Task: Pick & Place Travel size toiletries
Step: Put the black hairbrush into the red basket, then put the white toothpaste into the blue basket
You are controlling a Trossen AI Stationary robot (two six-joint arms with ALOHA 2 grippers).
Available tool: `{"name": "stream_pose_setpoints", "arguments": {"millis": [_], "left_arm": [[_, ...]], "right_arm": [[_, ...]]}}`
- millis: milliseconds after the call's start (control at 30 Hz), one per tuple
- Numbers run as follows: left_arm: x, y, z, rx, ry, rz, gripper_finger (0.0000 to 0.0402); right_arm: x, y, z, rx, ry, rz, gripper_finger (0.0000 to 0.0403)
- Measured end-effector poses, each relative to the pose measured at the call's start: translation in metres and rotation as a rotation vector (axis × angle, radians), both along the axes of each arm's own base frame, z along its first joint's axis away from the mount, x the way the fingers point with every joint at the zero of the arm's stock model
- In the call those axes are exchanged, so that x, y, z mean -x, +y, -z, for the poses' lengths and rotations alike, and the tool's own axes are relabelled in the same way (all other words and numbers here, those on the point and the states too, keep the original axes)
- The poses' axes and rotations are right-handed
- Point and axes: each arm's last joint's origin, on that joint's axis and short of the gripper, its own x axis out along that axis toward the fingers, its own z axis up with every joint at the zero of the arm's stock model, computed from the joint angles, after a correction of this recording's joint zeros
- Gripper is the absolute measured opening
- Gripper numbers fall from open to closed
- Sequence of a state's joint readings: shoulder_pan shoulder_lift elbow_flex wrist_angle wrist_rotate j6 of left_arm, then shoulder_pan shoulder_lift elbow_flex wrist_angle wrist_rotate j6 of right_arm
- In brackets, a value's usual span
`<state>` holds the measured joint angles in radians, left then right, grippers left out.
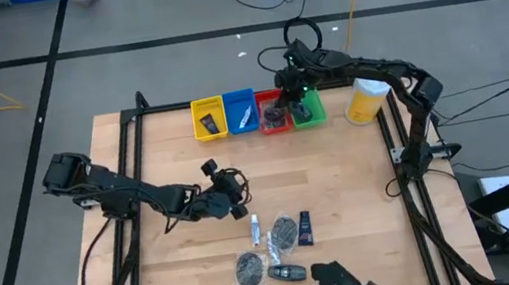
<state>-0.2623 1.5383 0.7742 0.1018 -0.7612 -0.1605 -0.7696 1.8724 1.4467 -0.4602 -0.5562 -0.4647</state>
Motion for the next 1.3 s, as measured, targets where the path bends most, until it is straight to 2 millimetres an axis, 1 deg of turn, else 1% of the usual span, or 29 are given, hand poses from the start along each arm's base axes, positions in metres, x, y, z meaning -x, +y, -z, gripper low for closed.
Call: {"name": "stream_pose_setpoints", "arguments": {"millis": [100, 267, 433, 500, 633, 733, 800, 867, 967, 1033, 1100, 1167, 1267, 1300], "left_arm": [[-0.001, 0.000, -0.001, -0.007, -0.005, 0.007, 0.0161], [-0.002, 0.000, -0.002, -0.017, -0.015, 0.015, 0.0161], [-0.003, 0.003, -0.003, -0.016, -0.019, 0.004, 0.0161], [-0.003, 0.004, -0.003, -0.016, -0.019, 0.000, 0.0161], [-0.004, 0.006, -0.003, -0.010, -0.020, -0.002, 0.0161], [-0.004, 0.007, -0.003, -0.010, -0.020, -0.004, 0.0161], [-0.004, 0.008, -0.003, -0.010, -0.021, -0.005, 0.0161], [-0.004, 0.007, -0.003, -0.010, -0.023, -0.005, 0.0161], [-0.004, 0.008, -0.003, -0.006, -0.031, -0.008, 0.0161], [-0.004, 0.008, -0.004, -0.006, -0.035, -0.015, 0.0161], [-0.004, 0.009, -0.004, -0.010, -0.041, -0.031, 0.0161], [-0.004, 0.010, -0.004, -0.021, -0.051, -0.064, 0.0161], [-0.003, 0.009, -0.004, -0.016, -0.058, -0.077, 0.0161], [-0.003, 0.007, -0.004, -0.016, -0.057, -0.073, 0.0161]], "right_arm": [[-0.002, -0.003, 0.011, -0.011, 0.021, -0.003, 0.0031], [-0.005, -0.006, 0.022, -0.016, 0.031, -0.009, 0.0038], [-0.005, -0.007, 0.022, -0.009, 0.028, -0.007, 0.0041], [-0.006, -0.008, 0.022, 0.002, 0.017, -0.006, 0.0049], [-0.005, -0.015, 0.019, 0.024, -0.013, 0.030, 0.0093], [-0.007, -0.021, 0.016, 0.129, 0.007, 0.134, 0.0139], [-0.011, -0.022, 0.015, 0.192, 0.024, 0.186, 0.0167], [-0.012, -0.019, 0.008, 0.221, 0.024, 0.197, 0.0189], [-0.019, -0.006, -0.004, 0.255, 0.005, 0.192, 0.0206], [-0.021, 0.010, -0.012, 0.261, -0.004, 0.167, 0.0207], [-0.028, 0.033, -0.017, 0.300, -0.036, 0.127, 0.0201], [-0.032, 0.061, -0.020, 0.380, -0.079, 0.107, 0.0192], [-0.033, 0.109, -0.014, 0.488, -0.132, 0.095, 0.0175], [-0.030, 0.127, -0.011, 0.512, -0.152, 0.086, 0.0169]]}}
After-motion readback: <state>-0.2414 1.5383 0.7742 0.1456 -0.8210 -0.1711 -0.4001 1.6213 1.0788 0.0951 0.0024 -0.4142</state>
